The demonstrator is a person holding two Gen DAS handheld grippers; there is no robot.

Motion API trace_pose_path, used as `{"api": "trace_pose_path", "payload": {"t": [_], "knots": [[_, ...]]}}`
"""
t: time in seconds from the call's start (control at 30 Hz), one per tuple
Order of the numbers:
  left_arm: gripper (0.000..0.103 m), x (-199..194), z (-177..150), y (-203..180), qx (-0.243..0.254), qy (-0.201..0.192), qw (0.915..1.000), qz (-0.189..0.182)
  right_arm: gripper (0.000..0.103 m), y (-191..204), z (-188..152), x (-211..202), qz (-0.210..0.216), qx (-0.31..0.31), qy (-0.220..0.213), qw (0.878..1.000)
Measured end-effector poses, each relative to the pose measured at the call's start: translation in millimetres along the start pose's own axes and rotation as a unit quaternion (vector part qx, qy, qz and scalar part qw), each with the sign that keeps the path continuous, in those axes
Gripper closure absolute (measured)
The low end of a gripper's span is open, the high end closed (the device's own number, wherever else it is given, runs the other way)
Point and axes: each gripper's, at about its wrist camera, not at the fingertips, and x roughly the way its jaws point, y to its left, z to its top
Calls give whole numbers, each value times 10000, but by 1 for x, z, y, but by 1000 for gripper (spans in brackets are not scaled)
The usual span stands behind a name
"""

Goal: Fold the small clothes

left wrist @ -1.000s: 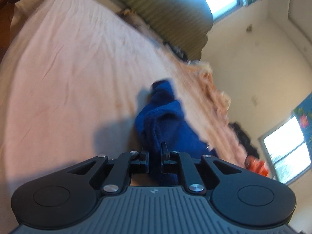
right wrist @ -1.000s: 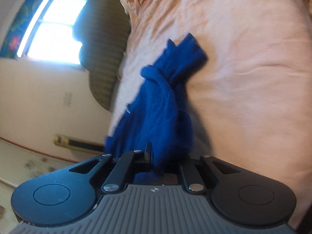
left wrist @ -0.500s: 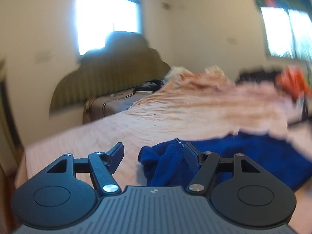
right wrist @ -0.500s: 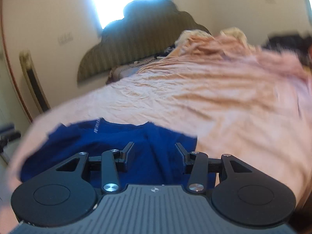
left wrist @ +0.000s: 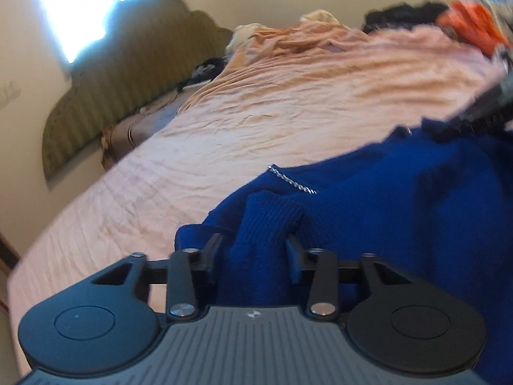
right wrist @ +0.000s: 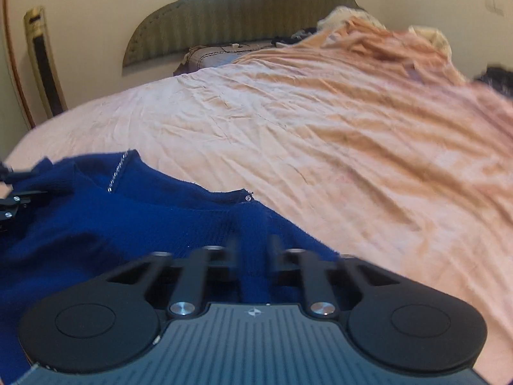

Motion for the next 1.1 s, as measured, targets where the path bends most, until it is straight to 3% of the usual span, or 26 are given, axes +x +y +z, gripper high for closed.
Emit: {"api": "trace_pose_path", "payload": {"t": [0.1, 0.13, 0.23, 0.3, 0.33, 0.4, 0.47, 0.5, 0.57, 0.6, 0.63, 0.7, 0.77, 0.83, 0.9, 0.97, 1.0, 1.03, 1.1], "knots": [[92, 6, 3, 13, -365, -18, 9993, -25, 90, -14, -1, -3, 207, 508, -133, 9984], [93, 5, 4, 19, -601, -75, 9981, -78, 90, -20, 0, -8, 308, 767, -225, 9963], [94, -12, 9, 47, -1574, -542, 9857, -274, 92, -47, 2, -35, 643, 1522, -683, 9839], [94, -15, 13, 62, -1917, -760, 9777, -410, 92, -66, -1, -38, 616, 1815, -701, 9790], [94, -8, 13, 65, -1986, -707, 9765, -438, 92, -74, -5, -30, 583, 1957, -521, 9775], [94, 22, 6, 67, -2020, -120, 9788, -314, 89, -79, -15, -13, 586, 2182, -191, 9740], [94, 41, -7, 73, -2360, 184, 9710, -350, 84, -74, -23, -10, 432, 2150, -224, 9754], [91, 38, -12, 80, -2639, 102, 9633, -476, 77, -71, -25, -14, 354, 2081, -325, 9769], [75, 21, -16, 97, -3217, -144, 9451, -551, 68, -68, -24, -26, 148, 1938, -518, 9796], [53, 7, -16, 104, -3362, -313, 9404, -407, 69, -67, -23, -36, 28, 1873, -702, 9798], [33, -8, -15, 108, -3346, -540, 9407, -154, 69, -65, -19, -48, -84, 1803, -925, 9792], [27, -40, -7, 104, -2984, -1233, 9454, 435, 68, -57, -12, -66, 65, 1707, -1254, 9773], [27, -54, 4, 87, -2478, -1609, 9550, 267, 65, -43, -1, -64, 446, 1612, -1181, 9788], [27, -43, 15, 62, -2122, -1445, 9660, -296, 59, -23, 4, -45, 569, 1380, -945, 9843], [27, -17, 21, 34, -1890, -967, 9742, -763, 59, -10, 2, -20, 407, 1196, -684, 9896], [27, 16, 18, 20, -1802, -343, 9797, -814, 59, -12, -5, 2, -47, 1184, -346, 9924], [27, 33, 12, 21, -1887, -51, 9798, -661, 64, -18, -11, 10, -278, 1155, -275, 9925], [28, 45, 6, 27, -2041, 133, 9772, -567, 64, -24, -18, 9, -216, 1052, -481, 9931], [27, 51, -5, 45, -2367, 0, 9674, -898, 66, -37, -27, 5, 65, 1182, -607, 9911]]}}
